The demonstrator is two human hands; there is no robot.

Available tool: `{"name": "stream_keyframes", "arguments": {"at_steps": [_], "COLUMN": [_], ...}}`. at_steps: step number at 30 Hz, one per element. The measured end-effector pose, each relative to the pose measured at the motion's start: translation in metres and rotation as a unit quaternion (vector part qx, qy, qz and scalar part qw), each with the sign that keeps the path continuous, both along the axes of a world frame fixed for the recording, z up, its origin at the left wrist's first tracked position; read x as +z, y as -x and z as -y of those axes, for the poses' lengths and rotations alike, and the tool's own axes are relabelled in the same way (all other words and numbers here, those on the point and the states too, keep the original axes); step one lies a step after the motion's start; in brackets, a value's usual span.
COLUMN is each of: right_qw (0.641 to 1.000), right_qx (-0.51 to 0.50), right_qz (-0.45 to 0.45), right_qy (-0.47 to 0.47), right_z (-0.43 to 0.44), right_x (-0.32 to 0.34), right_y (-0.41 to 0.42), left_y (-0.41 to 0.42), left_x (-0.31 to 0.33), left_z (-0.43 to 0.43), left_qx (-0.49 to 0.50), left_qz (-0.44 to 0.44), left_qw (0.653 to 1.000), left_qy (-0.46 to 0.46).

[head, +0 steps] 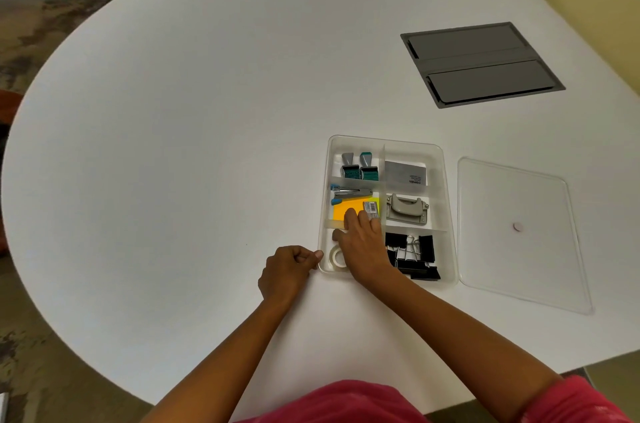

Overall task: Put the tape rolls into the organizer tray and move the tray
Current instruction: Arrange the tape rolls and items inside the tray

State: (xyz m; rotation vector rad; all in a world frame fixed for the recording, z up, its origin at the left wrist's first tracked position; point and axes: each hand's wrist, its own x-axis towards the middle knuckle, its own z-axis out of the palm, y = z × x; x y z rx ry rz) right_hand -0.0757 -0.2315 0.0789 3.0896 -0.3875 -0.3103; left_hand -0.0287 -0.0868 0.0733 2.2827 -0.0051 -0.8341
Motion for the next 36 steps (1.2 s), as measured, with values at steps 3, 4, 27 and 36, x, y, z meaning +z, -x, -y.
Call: {"name": "stream_keyframes", "arguments": {"at_steps": [3,4,27,36], "right_qw": [0.999,0.999,0.998,0.996], "right_qx": [0.038,0.047,-0.05,-0.064], "right_qz": [0.003,-0.005,-0.032,-0.024], "right_qy": [-0.014,-0.019,-0.038,-0.052], "right_z": [-0.002,-0.003,0.023,0.019], "right_x": [-0.002,-0.003,-0.003,-0.003], "right_y": [-0.003,-0.004,0.019,0.023], "left_y": [0.0,0.0,0.0,-0.001], "left_x": [0.0,0.0,0.002,0.002], "left_z": [0.0,0.0,-0.001,-0.001], "left_qx": [0.003,0.003,0.012,0.013], "left_qz": [0.002,0.003,-0.014,-0.018], "left_qw": [1.0,1.0,1.0,1.0], "left_qy": [-0.001,-0.002,0.007,0.001]}}
